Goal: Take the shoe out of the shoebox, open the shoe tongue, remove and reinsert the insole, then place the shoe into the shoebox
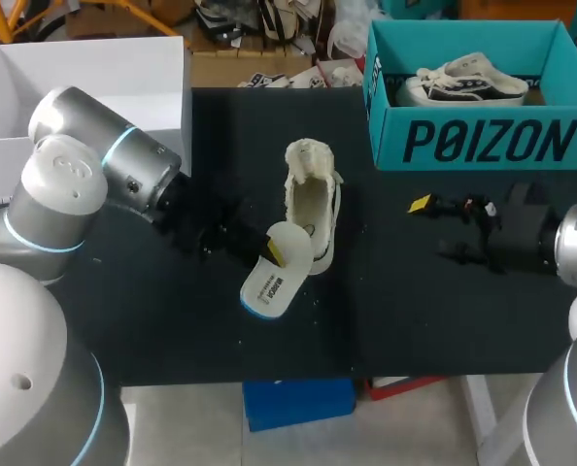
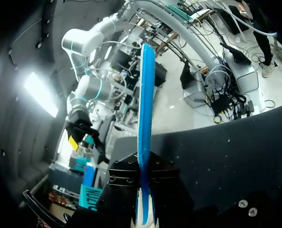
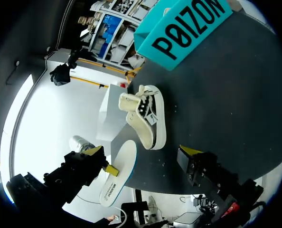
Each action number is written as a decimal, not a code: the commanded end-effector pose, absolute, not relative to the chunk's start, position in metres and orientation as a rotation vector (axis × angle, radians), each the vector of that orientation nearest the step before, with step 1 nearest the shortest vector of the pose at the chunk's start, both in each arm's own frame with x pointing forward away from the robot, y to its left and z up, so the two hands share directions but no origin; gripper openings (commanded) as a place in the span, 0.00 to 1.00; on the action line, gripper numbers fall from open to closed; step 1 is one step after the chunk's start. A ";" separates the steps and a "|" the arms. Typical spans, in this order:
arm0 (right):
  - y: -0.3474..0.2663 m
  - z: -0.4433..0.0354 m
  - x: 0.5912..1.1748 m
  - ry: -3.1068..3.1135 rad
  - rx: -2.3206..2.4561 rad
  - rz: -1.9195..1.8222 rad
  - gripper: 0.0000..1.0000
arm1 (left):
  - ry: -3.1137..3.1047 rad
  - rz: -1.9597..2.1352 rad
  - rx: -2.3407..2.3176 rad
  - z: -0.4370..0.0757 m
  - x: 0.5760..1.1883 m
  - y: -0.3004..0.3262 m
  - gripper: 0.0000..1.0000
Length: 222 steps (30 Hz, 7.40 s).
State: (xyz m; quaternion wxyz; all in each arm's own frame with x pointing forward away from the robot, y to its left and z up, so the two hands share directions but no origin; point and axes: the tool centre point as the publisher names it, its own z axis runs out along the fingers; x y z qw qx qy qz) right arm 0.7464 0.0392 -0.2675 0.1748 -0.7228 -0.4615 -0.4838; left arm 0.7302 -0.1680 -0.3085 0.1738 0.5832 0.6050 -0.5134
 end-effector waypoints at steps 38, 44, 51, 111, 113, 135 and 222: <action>0.043 -0.270 0.747 -1.299 -2.059 -1.387 1.00 | 1.821 -1.439 1.789 -0.351 0.820 -0.203 0.00; 0.043 -0.270 0.747 -1.299 -2.059 -1.387 1.00 | 1.828 -1.434 1.771 -0.360 0.830 -0.210 0.00; 0.043 -0.270 0.747 -1.299 -2.059 -1.387 1.00 | 1.844 -1.400 1.737 -0.367 0.841 -0.214 0.00; 0.043 -0.270 0.747 -1.299 -2.059 -1.387 1.00 | 1.815 -1.278 1.747 -0.357 0.795 -0.195 0.00; 0.043 -0.270 0.747 -1.299 -2.059 -1.387 1.00 | 1.810 -1.273 1.731 -0.357 0.798 -0.196 0.00; 0.043 -0.270 0.747 -1.299 -2.059 -1.387 1.00 | 1.817 -1.219 1.672 -0.370 0.835 -0.207 0.00; 0.043 -0.270 0.747 -1.299 -2.059 -1.387 1.00 | 1.757 -1.205 1.623 -0.340 0.836 -0.202 0.95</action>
